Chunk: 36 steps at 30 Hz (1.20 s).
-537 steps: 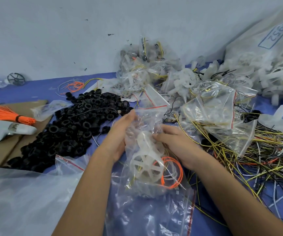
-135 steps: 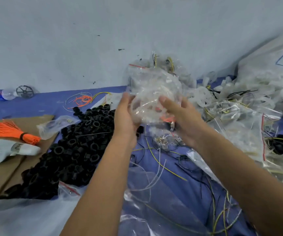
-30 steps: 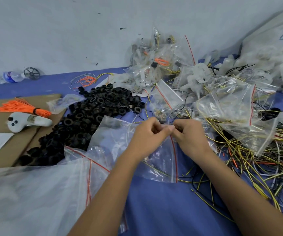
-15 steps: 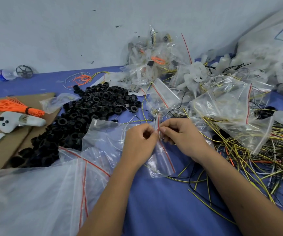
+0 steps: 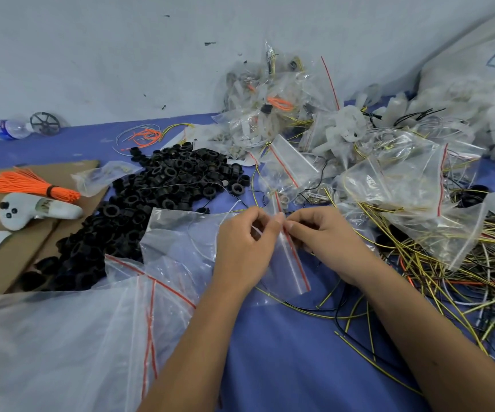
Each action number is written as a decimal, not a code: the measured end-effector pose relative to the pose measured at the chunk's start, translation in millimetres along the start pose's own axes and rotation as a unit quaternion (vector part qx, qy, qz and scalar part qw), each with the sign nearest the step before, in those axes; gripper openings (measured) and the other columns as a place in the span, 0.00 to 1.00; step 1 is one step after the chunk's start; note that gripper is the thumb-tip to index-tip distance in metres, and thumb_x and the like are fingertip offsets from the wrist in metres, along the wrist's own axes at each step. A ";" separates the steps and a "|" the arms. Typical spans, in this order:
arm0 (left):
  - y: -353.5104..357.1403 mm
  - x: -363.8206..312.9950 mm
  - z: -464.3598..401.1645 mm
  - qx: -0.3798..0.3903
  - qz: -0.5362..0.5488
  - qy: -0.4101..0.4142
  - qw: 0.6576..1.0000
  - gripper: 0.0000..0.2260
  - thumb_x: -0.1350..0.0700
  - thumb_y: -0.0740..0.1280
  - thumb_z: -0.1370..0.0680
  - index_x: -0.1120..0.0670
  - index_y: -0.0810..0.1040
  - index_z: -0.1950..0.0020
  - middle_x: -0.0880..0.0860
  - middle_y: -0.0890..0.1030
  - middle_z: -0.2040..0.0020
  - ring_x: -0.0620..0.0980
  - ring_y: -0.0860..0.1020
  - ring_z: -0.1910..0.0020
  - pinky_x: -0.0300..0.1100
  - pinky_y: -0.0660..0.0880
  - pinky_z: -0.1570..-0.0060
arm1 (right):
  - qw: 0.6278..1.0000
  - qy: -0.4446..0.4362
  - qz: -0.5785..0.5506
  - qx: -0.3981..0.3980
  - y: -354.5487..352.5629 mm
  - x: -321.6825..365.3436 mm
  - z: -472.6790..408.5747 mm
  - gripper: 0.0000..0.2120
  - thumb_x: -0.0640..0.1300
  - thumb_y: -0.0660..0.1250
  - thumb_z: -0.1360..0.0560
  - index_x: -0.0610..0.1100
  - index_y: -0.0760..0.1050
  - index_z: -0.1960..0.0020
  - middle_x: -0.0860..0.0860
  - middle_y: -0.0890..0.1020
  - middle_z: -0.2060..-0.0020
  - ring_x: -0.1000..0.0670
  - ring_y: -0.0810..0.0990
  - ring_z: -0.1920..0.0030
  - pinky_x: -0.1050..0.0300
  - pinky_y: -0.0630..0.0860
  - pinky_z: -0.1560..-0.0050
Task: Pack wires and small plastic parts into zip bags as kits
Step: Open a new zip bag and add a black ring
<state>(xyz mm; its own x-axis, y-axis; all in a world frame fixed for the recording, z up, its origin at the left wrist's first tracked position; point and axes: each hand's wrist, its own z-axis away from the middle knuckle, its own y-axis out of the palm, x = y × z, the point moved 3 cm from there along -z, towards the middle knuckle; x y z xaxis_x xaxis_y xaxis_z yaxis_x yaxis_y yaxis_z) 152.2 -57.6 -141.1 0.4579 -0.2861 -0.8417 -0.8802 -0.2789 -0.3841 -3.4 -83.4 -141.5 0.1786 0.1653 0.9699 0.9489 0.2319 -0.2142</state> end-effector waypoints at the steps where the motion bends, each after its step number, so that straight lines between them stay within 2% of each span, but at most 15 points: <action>1: 0.6 -2.6 1.5 0.011 -0.016 0.013 1.000 0.16 0.39 0.69 0.24 0.49 0.76 0.62 0.45 0.79 0.66 0.44 0.75 0.68 0.35 0.69 0.68 | 1.000 0.006 -0.008 -0.003 -0.6 -0.6 0.2 0.10 0.37 0.66 0.20 0.38 0.82 0.58 0.52 0.76 0.73 0.57 0.70 0.72 0.66 0.66 0.70; 4: 0.1 -7.3 4.4 0.034 -0.061 0.037 0.997 0.19 0.32 0.71 0.29 0.48 0.74 0.60 0.44 0.79 0.62 0.46 0.77 0.66 0.36 0.70 0.66 | 0.998 0.017 -0.060 0.009 -0.3 -0.5 1.0 0.10 0.34 0.65 0.20 0.37 0.82 0.57 0.47 0.75 0.71 0.54 0.68 0.72 0.65 0.65 0.70; 6: -1.3 -7.8 4.8 0.043 -0.064 0.040 0.996 0.20 0.32 0.71 0.32 0.47 0.75 0.58 0.44 0.79 0.61 0.46 0.77 0.65 0.37 0.71 0.66 | 0.995 0.020 -0.093 0.022 0.2 0.3 1.5 0.10 0.33 0.66 0.20 0.38 0.83 0.57 0.43 0.75 0.68 0.52 0.67 0.70 0.64 0.65 0.69; 9: -0.5 -6.5 5.1 0.065 -0.059 0.043 0.995 0.19 0.33 0.71 0.32 0.47 0.76 0.57 0.43 0.78 0.62 0.46 0.76 0.65 0.40 0.72 0.66 | 0.992 0.029 -0.114 0.035 0.6 2.0 3.0 0.08 0.34 0.68 0.22 0.39 0.85 0.56 0.39 0.81 0.64 0.45 0.70 0.65 0.63 0.68 0.68; 13: 2.6 -4.1 4.0 0.094 -0.065 0.043 0.993 0.16 0.38 0.71 0.32 0.48 0.76 0.55 0.46 0.79 0.62 0.47 0.78 0.63 0.45 0.74 0.64 | 0.990 0.043 -0.129 0.029 0.7 2.7 4.7 0.08 0.35 0.71 0.23 0.42 0.86 0.57 0.41 0.84 0.63 0.45 0.75 0.61 0.62 0.70 0.67; 16: 1.6 -1.9 2.8 0.092 -0.031 0.022 0.995 0.11 0.44 0.69 0.29 0.50 0.79 0.56 0.47 0.80 0.63 0.47 0.77 0.65 0.45 0.74 0.65 | 0.993 0.042 -0.108 0.023 0.7 3.5 4.5 0.07 0.35 0.70 0.22 0.39 0.85 0.57 0.43 0.82 0.66 0.50 0.75 0.66 0.62 0.69 0.67; 20: -1.1 0.5 0.7 0.068 0.013 -0.021 0.997 0.06 0.52 0.68 0.28 0.52 0.77 0.63 0.46 0.78 0.69 0.42 0.72 0.70 0.37 0.70 0.67 | 0.997 0.044 -0.060 0.007 1.6 6.5 4.8 0.06 0.35 0.68 0.22 0.36 0.81 0.57 0.49 0.80 0.70 0.55 0.74 0.70 0.67 0.67 0.71; 23: -3.1 2.7 -1.8 0.061 0.023 -0.036 0.997 0.08 0.61 0.69 0.27 0.58 0.75 0.65 0.49 0.74 0.70 0.45 0.70 0.68 0.42 0.69 0.65 | 0.999 0.041 -0.022 -0.020 2.6 9.0 6.3 0.08 0.33 0.67 0.24 0.40 0.80 0.61 0.51 0.79 0.72 0.56 0.73 0.71 0.66 0.67 0.71; 25: -5.0 3.1 -2.0 0.050 0.028 -0.045 0.997 0.08 0.63 0.68 0.26 0.60 0.74 0.65 0.54 0.75 0.69 0.46 0.70 0.69 0.42 0.68 0.65 | 0.995 0.024 0.066 -0.069 -1.7 10.3 5.7 0.08 0.34 0.67 0.28 0.42 0.79 0.65 0.51 0.77 0.74 0.55 0.71 0.71 0.63 0.68 0.69; 29: -13.3 1.4 -2.9 -0.024 0.047 -0.046 0.998 0.07 0.57 0.64 0.30 0.58 0.71 0.68 0.46 0.70 0.73 0.43 0.66 0.71 0.35 0.65 0.69 | 0.938 0.000 0.286 -0.196 -11.9 13.9 9.0 0.07 0.40 0.70 0.32 0.44 0.76 0.67 0.51 0.78 0.73 0.52 0.73 0.70 0.59 0.70 0.67; 30: -14.4 1.2 -3.3 -0.038 0.044 -0.040 0.998 0.08 0.58 0.64 0.31 0.58 0.71 0.68 0.46 0.70 0.74 0.43 0.66 0.71 0.35 0.65 0.70 | 0.925 -0.021 0.313 -0.216 -11.8 17.4 10.8 0.06 0.39 0.70 0.32 0.45 0.76 0.66 0.52 0.78 0.71 0.52 0.75 0.68 0.57 0.72 0.65; 32: -13.3 0.8 -2.6 -0.047 0.035 -0.027 0.998 0.09 0.58 0.66 0.30 0.59 0.70 0.68 0.47 0.70 0.74 0.42 0.65 0.72 0.36 0.65 0.70 | 0.903 -0.128 0.341 -0.227 -8.1 29.4 13.8 0.05 0.36 0.71 0.31 0.44 0.77 0.59 0.51 0.80 0.63 0.48 0.78 0.61 0.53 0.76 0.58; 34: -9.1 -0.7 -0.7 -0.035 0.029 -0.018 0.999 0.09 0.58 0.66 0.30 0.59 0.70 0.69 0.49 0.70 0.74 0.43 0.66 0.72 0.40 0.66 0.70 | 0.875 -0.273 0.346 -0.198 -1.3 43.2 17.4 0.06 0.33 0.71 0.29 0.42 0.78 0.55 0.50 0.80 0.58 0.47 0.77 0.55 0.56 0.74 0.51; 36: -5.4 -2.7 0.3 -0.022 0.023 -0.002 0.999 0.11 0.57 0.66 0.30 0.56 0.68 0.70 0.47 0.68 0.74 0.43 0.65 0.72 0.41 0.64 0.70 | 0.862 -0.351 0.338 -0.138 8.5 50.4 21.3 0.05 0.33 0.71 0.27 0.41 0.79 0.53 0.51 0.80 0.57 0.49 0.76 0.54 0.61 0.72 0.51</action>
<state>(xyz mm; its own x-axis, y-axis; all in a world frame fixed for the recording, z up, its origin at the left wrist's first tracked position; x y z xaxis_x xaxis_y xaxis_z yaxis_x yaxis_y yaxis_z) 155.7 -55.0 -136.8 0.4163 -0.2969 -0.8594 -0.8940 -0.3059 -0.3273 8.2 -52.6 -96.9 0.6060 0.7348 0.3046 0.7326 -0.3666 -0.5735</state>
